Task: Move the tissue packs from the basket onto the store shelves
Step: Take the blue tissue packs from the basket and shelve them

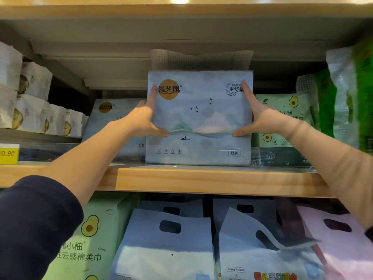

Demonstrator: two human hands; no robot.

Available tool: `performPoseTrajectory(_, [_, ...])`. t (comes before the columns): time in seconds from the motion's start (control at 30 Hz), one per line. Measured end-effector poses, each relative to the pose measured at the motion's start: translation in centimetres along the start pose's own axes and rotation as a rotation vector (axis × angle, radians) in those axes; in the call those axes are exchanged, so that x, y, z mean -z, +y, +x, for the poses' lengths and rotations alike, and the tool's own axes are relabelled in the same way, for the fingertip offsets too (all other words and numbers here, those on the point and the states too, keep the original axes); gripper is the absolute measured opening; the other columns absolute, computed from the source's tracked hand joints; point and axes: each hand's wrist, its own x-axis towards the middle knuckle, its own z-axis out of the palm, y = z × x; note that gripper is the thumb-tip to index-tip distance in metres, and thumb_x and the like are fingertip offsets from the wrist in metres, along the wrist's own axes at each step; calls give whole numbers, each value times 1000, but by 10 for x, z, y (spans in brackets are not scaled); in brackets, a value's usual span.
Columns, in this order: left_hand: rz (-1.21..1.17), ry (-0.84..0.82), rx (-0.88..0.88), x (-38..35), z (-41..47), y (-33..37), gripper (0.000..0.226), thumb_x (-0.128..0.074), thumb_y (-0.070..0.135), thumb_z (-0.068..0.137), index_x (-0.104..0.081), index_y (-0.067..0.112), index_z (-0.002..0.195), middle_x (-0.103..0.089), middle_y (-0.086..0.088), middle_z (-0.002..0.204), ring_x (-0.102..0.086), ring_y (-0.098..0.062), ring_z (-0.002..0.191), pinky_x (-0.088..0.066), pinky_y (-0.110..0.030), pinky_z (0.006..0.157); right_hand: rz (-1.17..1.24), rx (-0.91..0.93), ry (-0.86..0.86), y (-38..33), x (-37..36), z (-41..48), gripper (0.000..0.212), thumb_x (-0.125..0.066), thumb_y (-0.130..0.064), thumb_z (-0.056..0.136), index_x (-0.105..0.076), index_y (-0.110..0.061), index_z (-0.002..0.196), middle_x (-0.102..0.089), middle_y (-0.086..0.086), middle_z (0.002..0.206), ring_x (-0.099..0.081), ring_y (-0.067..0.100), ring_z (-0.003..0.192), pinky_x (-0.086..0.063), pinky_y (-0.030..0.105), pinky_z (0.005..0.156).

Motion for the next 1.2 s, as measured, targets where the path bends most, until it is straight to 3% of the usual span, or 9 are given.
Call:
performPoseTrajectory(0.13, [-7, 9, 6, 2, -4, 1, 129, -81, 33, 65, 22, 25, 144, -29, -23, 146, -35, -38, 129, -38, -40, 95, -55, -10, 9, -4, 3, -6, 133, -84, -39, 58, 24, -52, 134, -19, 12, 155, -49, 31, 111, -41, 50, 100])
performPoseTrajectory(0.27, [8, 10, 4, 6, -7, 0, 128, -81, 33, 66, 20, 24, 144, -39, -23, 137, -49, -36, 108, -42, -34, 76, -121, 1, -5, -8, 4, -14, 126, -81, -34, 64, 19, -44, 140, -25, 18, 151, -50, 18, 69, -44, 35, 70])
performPoseTrajectory(0.33, [-10, 7, 6, 10, -10, -1, 126, -81, 33, 65, 17, 27, 145, -38, -20, 142, -52, -36, 109, -44, -36, 77, -137, 0, -5, -9, 5, -19, 123, -80, -33, 66, 16, -44, 141, -31, 20, 148, -60, 29, 87, -49, 36, 66])
performPoseTrajectory(0.4, [-55, 11, -9, 13, -14, -3, 123, -80, 31, 67, 14, 29, 146, -39, -15, 143, -54, -33, 112, -44, -34, 79, -119, -17, 0, -10, 6, -25, 119, -80, -33, 66, 11, -45, 142, -31, 18, 149, -54, 40, 114, -54, 45, 80])
performPoseTrajectory(0.5, [-102, 0, 6, 16, -24, -3, 117, -77, 31, 71, 12, 26, 146, -27, -8, 152, -37, -29, 132, -36, -32, 94, -72, -34, 28, -10, 8, -33, 117, -81, -32, 65, 5, -39, 145, -24, 10, 154, -44, 35, 128, -45, 47, 98])
performPoseTrajectory(0.6, [-95, -11, 9, 18, -39, 3, 115, -77, 33, 71, 9, 24, 147, -20, -3, 155, -25, -24, 140, -30, -31, 101, 21, -60, 56, -14, 11, -47, 113, -80, -30, 67, 0, -37, 145, -23, 8, 154, -40, 33, 132, -40, 46, 105])
performPoseTrajectory(0.83, [-116, 10, 11, 44, -89, 40, 95, -74, 36, 73, -15, 22, 147, -30, -5, 150, -40, -23, 130, -36, -36, 102, 8, -79, 44, -25, 37, -94, 102, -76, -39, 68, -11, -34, 146, -28, 9, 152, -49, 28, 125, -41, 43, 102])
performPoseTrajectory(1.0, [-143, 19, 50, 49, -146, 71, 90, -73, 39, 73, -22, 24, 145, -38, -4, 143, -44, -21, 126, -39, -39, 103, 78, -96, -7, -31, 66, -150, 133, -62, -84, 25, -23, -35, 143, -34, 8, 148, -53, 26, 120, -43, 45, 102])
performPoseTrajectory(1.2, [-199, -79, 173, 32, -236, 102, 89, -74, 39, 71, -24, 28, 144, -41, -5, 140, -52, -21, 117, -46, -35, 88, 135, -92, -41, -20, 72, -226, 123, -68, -78, 35, -30, -29, 141, -43, 10, 141, -56, 24, 111, -43, 36, 98])
